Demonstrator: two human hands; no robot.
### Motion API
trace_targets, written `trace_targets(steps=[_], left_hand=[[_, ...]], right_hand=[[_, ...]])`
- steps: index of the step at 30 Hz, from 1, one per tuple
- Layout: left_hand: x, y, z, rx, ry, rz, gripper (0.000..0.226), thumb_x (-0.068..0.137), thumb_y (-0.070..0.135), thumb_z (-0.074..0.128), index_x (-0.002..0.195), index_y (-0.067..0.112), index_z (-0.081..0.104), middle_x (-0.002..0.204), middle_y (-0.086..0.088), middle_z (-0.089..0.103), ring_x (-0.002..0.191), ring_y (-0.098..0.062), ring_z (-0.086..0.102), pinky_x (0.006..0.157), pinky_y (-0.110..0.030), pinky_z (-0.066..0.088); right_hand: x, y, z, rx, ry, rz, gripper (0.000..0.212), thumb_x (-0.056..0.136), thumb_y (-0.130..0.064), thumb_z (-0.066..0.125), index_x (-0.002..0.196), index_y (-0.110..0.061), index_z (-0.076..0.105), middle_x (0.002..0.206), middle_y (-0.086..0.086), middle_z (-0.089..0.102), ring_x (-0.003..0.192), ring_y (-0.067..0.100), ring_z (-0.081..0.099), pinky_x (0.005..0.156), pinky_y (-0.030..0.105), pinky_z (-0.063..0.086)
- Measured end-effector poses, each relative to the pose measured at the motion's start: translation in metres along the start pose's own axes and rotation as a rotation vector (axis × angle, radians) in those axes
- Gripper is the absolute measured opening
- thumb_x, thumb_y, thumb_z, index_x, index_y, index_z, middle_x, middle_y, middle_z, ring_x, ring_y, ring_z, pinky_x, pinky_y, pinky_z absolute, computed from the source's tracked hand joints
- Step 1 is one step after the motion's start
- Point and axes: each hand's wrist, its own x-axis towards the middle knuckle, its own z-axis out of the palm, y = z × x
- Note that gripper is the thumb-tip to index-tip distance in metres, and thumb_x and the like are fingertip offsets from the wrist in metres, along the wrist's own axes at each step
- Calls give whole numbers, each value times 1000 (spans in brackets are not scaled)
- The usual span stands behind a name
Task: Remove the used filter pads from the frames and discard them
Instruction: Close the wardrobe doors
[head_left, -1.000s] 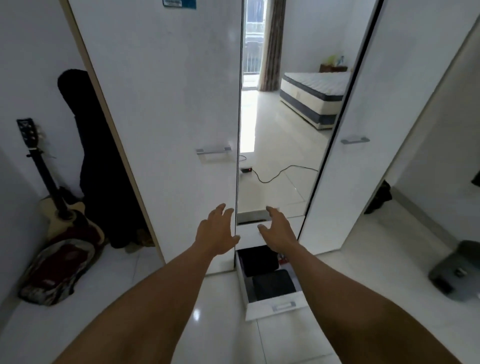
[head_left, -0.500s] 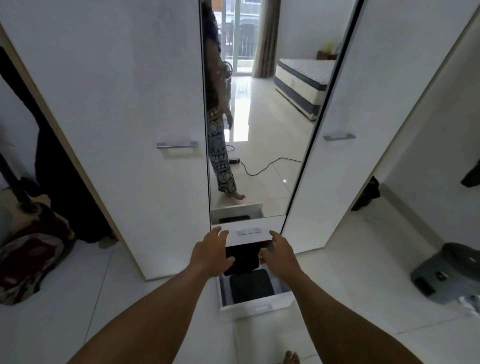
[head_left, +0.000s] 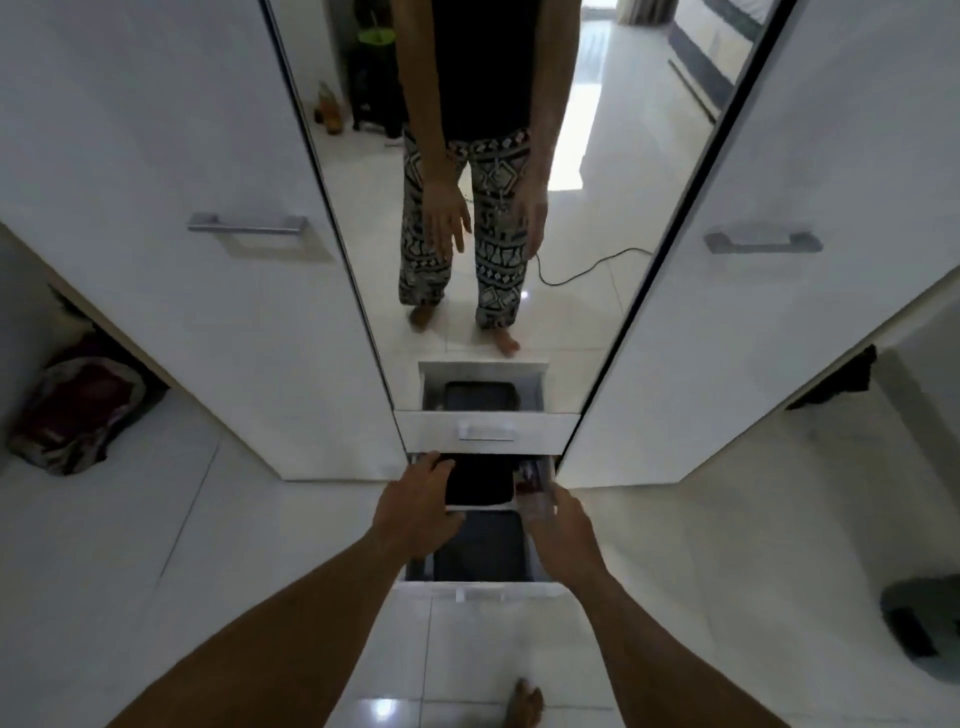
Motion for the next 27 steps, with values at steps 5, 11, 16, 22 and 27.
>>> trace_targets(steps=[5,11,16,22,27], left_hand=[[26,-14,58,-31,-82,-80,80,86,48,65,151,23,27,159,-4,27,138,-27,40,108,-42,42],[42,-51,174,-88,-233,-195,73,90,49,62,150,22,30,156,-3,34,136,-25,43,109,-42,41],[60,-83,289,-156,-337,-289,71,91,46,60,151,22,31,158,1,31,140,-22,39,111,-40,39],[92,-120,436,-385,-390,-520,65,91,45,59,148,24,36,152,-1,41,134,-21,46,108,-40,42],[121,-144,509,-659,-331,-767,63,93,44,61,145,16,41,141,-6,56,127,-24,55,107,-41,43]], right_hand=[[28,55,23,-39,-67,62,52,97,-11,53,147,-10,38,142,9,48,132,27,47,101,22,36],[53,142,94,-21,-182,241,56,98,-23,57,148,-13,35,149,7,44,131,25,47,111,37,40],[80,217,167,14,-236,385,54,97,-24,58,146,-17,39,144,5,48,127,22,51,109,42,42],[122,320,264,58,-256,536,47,99,-23,54,144,-16,43,137,2,52,121,20,54,104,40,47],[152,383,313,315,-103,734,49,97,-15,58,143,-11,41,121,8,64,115,26,60,104,49,47]])
